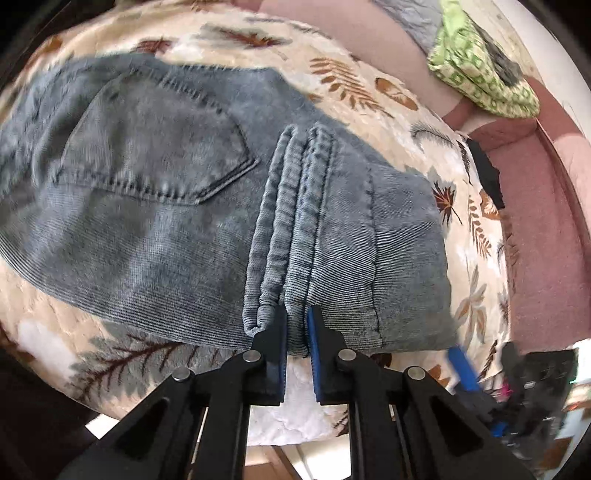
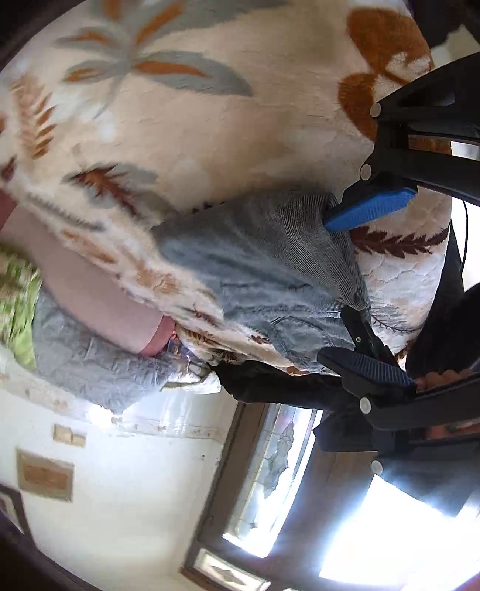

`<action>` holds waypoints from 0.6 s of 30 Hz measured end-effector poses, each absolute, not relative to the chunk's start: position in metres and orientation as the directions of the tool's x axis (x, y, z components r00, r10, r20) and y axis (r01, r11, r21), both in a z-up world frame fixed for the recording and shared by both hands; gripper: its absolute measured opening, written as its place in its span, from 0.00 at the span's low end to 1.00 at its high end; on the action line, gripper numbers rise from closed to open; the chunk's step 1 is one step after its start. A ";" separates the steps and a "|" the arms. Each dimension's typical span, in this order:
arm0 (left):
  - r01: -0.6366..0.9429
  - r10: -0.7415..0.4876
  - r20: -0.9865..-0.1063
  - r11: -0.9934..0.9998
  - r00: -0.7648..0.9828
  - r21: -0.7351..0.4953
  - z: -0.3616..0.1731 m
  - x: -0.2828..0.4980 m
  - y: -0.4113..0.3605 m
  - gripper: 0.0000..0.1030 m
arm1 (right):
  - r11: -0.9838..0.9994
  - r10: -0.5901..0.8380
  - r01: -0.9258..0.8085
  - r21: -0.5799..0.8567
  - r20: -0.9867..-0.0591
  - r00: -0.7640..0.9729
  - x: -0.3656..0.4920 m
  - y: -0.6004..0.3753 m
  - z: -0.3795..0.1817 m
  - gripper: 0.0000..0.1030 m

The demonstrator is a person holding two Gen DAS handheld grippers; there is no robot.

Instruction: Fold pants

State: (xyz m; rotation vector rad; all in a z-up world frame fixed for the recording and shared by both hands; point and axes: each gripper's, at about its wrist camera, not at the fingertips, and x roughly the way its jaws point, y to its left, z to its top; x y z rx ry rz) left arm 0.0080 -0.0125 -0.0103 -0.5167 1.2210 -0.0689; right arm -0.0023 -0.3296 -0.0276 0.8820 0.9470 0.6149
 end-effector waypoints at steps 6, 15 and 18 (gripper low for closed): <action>-0.222 -0.342 -0.868 0.872 0.359 -0.436 -0.016 0.009 -0.010 0.11 | 0.511 0.763 -0.115 0.852 -0.387 0.517 0.016 -0.339 0.012 0.67; -0.187 -0.366 -0.859 0.873 0.358 -0.450 -0.007 0.003 -0.007 0.12 | 0.540 0.783 0.086 0.837 -0.537 0.315 0.042 -0.316 -0.071 0.65; -0.121 -0.373 -0.812 0.875 0.448 -0.469 0.028 0.000 -0.013 0.12 | 0.563 0.774 0.076 0.823 -0.557 0.299 0.044 -0.314 -0.067 0.65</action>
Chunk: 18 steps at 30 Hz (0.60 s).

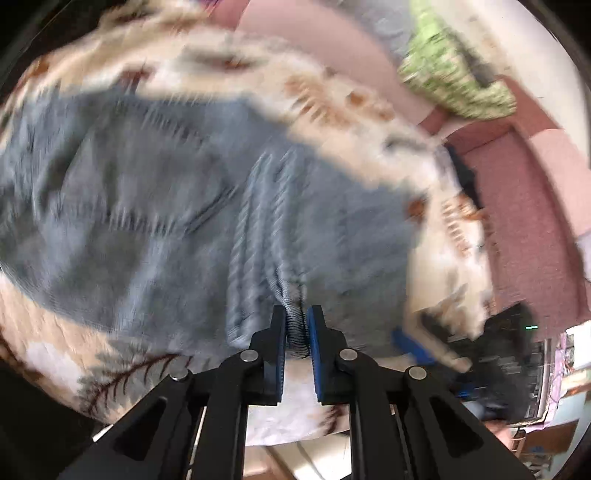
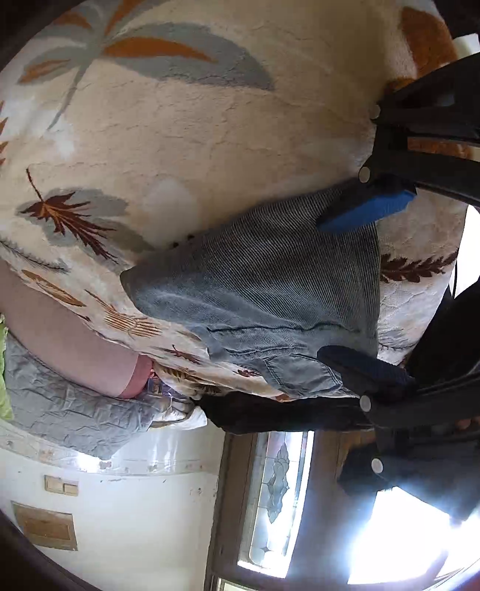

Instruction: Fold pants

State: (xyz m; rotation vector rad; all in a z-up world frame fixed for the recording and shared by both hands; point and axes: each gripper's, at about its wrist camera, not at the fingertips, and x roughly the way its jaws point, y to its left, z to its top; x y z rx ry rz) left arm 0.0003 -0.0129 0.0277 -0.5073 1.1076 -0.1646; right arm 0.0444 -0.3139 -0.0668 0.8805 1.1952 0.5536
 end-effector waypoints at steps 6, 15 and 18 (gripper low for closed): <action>0.001 -0.379 -0.798 0.904 0.468 -0.428 0.040 0.010 -0.048 0.12 | 0.522 0.797 0.090 0.848 -0.523 0.303 0.044 -0.319 -0.072 0.65; -0.070 -0.357 -0.865 0.912 0.352 -0.404 -0.019 0.021 -0.042 0.08 | 0.417 0.853 0.059 0.907 -0.412 0.320 0.089 -0.336 -0.041 0.66; -0.064 -0.359 -0.863 0.912 0.356 -0.406 -0.019 0.020 -0.043 0.08 | 0.377 0.889 0.037 0.926 -0.372 0.267 0.128 -0.318 -0.043 0.67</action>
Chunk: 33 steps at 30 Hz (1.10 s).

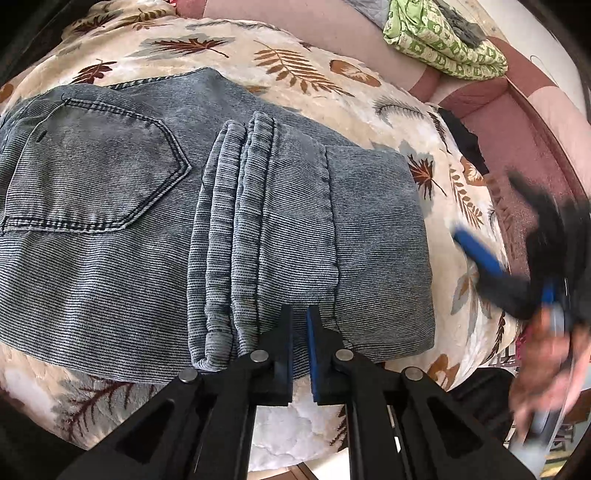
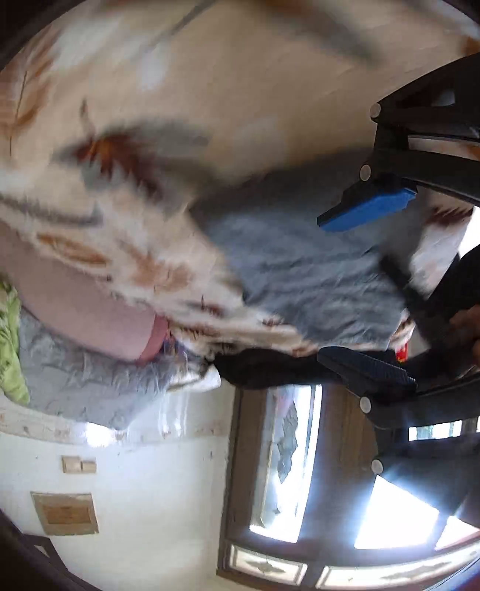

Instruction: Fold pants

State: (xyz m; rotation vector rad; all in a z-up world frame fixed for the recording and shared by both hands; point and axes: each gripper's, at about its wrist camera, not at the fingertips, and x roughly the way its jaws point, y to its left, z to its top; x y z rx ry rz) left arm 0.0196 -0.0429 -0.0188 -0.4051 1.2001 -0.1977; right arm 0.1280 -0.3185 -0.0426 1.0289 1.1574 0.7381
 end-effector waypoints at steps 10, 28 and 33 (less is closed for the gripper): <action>-0.050 -0.372 -0.855 0.908 0.361 -0.416 -0.021 0.012 -0.035 0.08 | 0.385 0.892 0.055 0.921 -0.387 0.234 0.177 -0.304 -0.070 0.66; -0.027 -0.342 -0.861 0.925 0.377 -0.380 -0.019 0.016 -0.049 0.08 | 0.420 0.889 0.091 0.903 -0.430 0.159 0.104 -0.304 -0.092 0.74; -0.039 -0.313 -0.844 0.930 0.436 -0.365 0.010 0.019 -0.043 0.21 | 0.392 0.897 0.038 0.919 -0.391 0.205 0.100 -0.316 -0.084 0.73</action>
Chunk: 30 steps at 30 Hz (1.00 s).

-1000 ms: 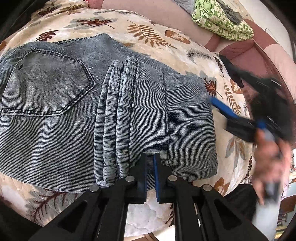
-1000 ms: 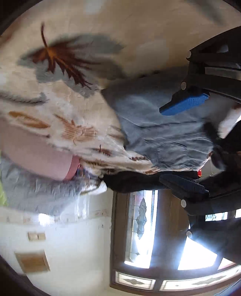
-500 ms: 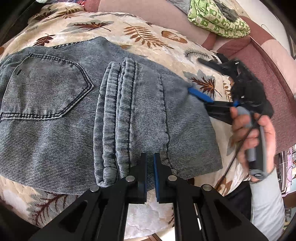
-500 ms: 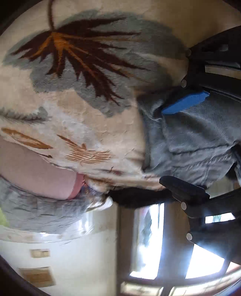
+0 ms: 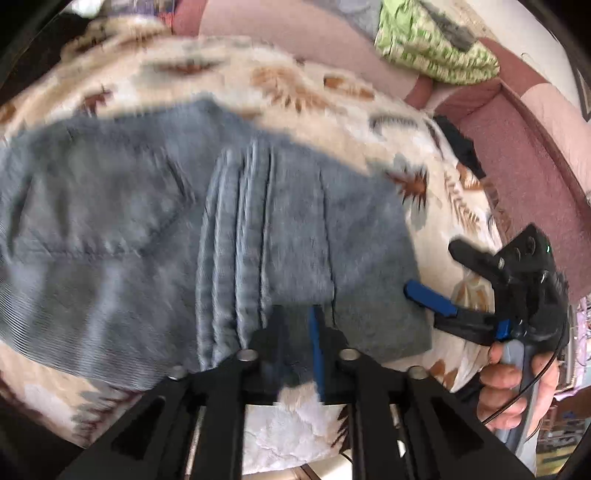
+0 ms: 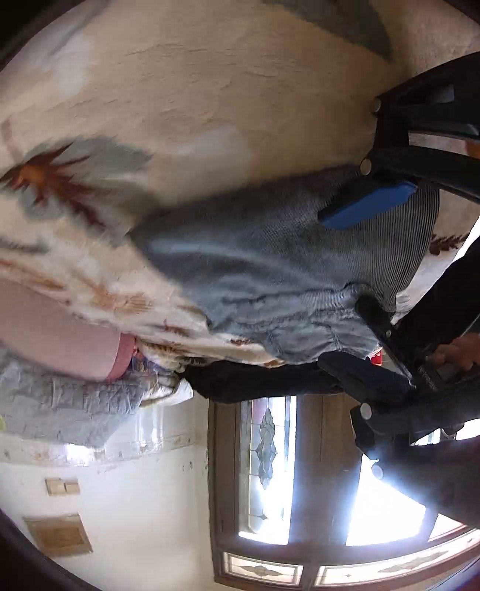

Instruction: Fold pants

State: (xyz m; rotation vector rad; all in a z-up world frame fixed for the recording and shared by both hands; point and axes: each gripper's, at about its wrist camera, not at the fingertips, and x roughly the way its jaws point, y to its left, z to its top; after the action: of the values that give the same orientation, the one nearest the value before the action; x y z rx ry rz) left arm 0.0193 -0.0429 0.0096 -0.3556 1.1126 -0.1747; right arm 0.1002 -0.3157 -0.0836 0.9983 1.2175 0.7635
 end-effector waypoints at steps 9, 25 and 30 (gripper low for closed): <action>-0.003 -0.182 -0.891 0.980 0.416 -0.201 -0.015 0.033 -0.055 0.43 | 0.317 0.929 0.037 0.948 -0.318 0.191 0.087 -0.320 -0.078 0.73; -0.007 -0.219 -0.822 0.965 0.526 -0.262 0.016 0.030 -0.040 0.47 | 0.366 0.918 -0.031 0.930 -0.355 0.176 0.081 -0.318 -0.068 0.72; -0.096 -0.214 -0.759 0.935 0.615 -0.341 0.037 -0.011 0.022 0.50 | 0.390 0.903 -0.063 0.918 -0.369 0.219 0.096 -0.305 -0.041 0.72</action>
State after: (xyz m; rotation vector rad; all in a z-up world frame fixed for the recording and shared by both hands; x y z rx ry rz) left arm -0.0106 0.0215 0.0371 -0.3691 0.9115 -0.0692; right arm 0.0963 -0.3045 -0.0414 0.9367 1.1472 0.8253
